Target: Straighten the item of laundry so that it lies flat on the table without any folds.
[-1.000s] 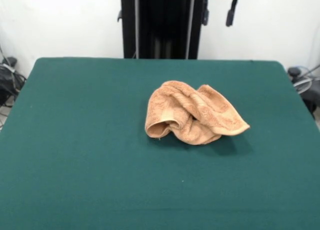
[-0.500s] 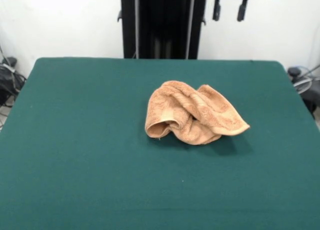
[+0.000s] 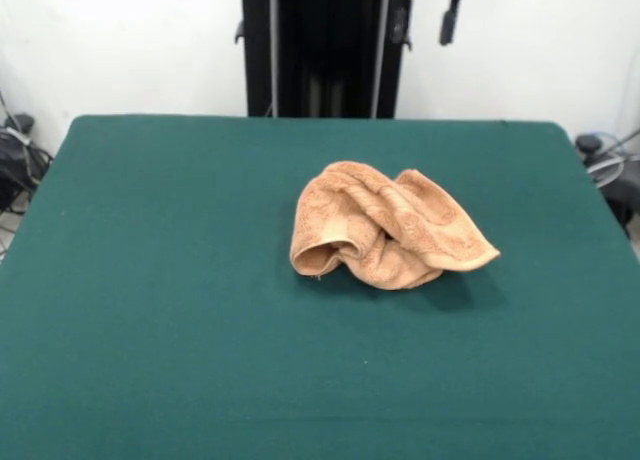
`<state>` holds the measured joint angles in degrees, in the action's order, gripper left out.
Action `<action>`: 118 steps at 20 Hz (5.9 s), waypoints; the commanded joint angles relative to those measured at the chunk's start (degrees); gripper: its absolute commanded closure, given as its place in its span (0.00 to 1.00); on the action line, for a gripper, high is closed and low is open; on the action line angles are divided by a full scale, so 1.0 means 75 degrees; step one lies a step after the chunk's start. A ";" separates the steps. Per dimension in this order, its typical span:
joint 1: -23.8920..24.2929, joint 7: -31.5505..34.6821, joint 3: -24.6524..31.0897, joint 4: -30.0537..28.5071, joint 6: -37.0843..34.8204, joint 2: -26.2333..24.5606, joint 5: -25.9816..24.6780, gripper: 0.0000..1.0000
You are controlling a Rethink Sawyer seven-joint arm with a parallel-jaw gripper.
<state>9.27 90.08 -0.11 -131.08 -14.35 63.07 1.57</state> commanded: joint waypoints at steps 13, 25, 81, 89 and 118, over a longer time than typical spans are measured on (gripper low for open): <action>0.0421 0.1205 0.0069 -0.0109 0.1887 -0.1894 -0.1036 0.00; 0.0155 0.1529 -0.0168 -0.0775 0.2541 -0.1884 -0.1201 0.00; -0.0209 0.1366 -0.0102 0.0423 0.1136 -0.1757 -0.0138 0.00; -0.0360 0.1145 -0.0010 0.1170 0.0706 -0.1934 -0.0036 0.00; 0.0293 0.1225 -0.0102 0.2078 0.0546 -0.2679 -0.0163 0.00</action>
<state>11.17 90.09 -0.84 -119.07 -4.65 43.88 -1.79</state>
